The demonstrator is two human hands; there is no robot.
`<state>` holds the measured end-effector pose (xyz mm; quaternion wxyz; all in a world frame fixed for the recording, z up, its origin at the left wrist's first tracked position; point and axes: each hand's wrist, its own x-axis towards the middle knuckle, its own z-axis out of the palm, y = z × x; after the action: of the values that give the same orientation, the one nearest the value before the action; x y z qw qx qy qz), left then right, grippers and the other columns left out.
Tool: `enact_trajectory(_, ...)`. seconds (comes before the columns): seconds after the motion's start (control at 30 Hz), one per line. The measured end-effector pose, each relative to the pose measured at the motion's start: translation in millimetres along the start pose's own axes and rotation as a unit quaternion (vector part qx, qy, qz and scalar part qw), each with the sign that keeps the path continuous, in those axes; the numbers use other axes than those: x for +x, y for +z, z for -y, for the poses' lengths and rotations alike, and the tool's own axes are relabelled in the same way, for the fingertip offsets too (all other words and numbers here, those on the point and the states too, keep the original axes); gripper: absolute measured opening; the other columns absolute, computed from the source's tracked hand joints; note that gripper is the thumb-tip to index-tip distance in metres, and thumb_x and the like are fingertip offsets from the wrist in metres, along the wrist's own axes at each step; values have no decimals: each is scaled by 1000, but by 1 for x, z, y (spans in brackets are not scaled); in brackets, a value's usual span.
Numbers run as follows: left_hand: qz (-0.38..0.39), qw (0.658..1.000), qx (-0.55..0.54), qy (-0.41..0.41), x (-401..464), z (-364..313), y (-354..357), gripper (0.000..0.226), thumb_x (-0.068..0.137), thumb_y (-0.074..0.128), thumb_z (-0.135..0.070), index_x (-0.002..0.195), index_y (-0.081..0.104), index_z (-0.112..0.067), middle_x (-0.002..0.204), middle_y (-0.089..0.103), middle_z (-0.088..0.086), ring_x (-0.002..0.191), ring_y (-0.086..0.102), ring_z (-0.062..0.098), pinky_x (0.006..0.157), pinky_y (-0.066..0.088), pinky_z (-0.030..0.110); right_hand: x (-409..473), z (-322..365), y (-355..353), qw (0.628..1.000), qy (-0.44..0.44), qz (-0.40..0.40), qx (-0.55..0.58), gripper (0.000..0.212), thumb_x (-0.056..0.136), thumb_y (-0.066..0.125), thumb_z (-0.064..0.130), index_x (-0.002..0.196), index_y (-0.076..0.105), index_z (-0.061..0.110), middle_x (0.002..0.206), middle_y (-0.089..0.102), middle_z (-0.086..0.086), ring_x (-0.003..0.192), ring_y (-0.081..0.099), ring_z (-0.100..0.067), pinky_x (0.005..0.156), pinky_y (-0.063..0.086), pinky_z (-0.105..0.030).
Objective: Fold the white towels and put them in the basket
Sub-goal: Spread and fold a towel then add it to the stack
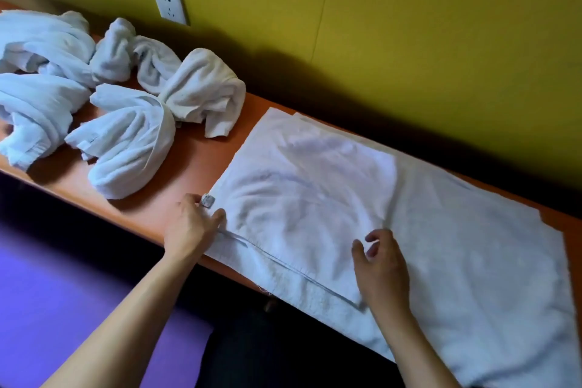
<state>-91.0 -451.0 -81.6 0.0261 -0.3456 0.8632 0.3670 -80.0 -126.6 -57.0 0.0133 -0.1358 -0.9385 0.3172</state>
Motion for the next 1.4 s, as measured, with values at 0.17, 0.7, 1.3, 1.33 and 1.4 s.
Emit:
enact_trajectory(0.17, 17, 1000, -19, -6, 3, -9, -6, 28, 91, 62, -31, 108, 56, -10, 94, 65, 11, 83, 62, 30, 70, 44, 35, -39, -28, -12, 984, 115, 57, -121, 44, 85, 62, 61, 89, 55, 17, 94, 62, -6, 96, 62, -33, 84, 49, -40)
enact_trajectory(0.7, -12, 949, -316, 15, -100, -3, -51, 14, 95, 66, -24, 101, 56, -17, 74, 74, 10, 59, 74, 28, 63, 60, 41, -62, -38, -72, 980, 69, -87, 163, 5, 97, 59, 23, 95, 59, 18, 73, 70, -8, 77, 66, -32, 73, 48, -38)
enact_trajectory(1.3, 77, 940, -324, 73, -176, 49, -46, 48, 85, 61, 15, 114, 68, -22, 86, 75, 5, 67, 67, 14, 64, 57, 22, -92, -76, -86, 827, 175, 23, 533, 13, 96, 59, 4, 100, 68, 12, 91, 77, -10, 68, 72, -17, 60, 57, -21)
enact_trajectory(1.33, 74, 939, -325, 80, -170, 45, -46, 45, 85, 63, 15, 114, 68, -20, 90, 76, 4, 67, 66, 13, 62, 56, 20, -86, -75, -84, 835, 154, 34, 527, 19, 95, 59, 0, 103, 67, 15, 95, 77, -7, 73, 71, -15, 61, 56, -20)
enact_trajectory(1.4, 50, 940, -329, 80, -155, 36, -44, 27, 90, 66, 6, 107, 69, -15, 87, 77, 5, 60, 63, 10, 56, 52, 17, -71, -74, -80, 882, 120, 10, 455, 24, 90, 66, -2, 102, 68, 19, 93, 78, -2, 74, 68, -13, 60, 54, -18)
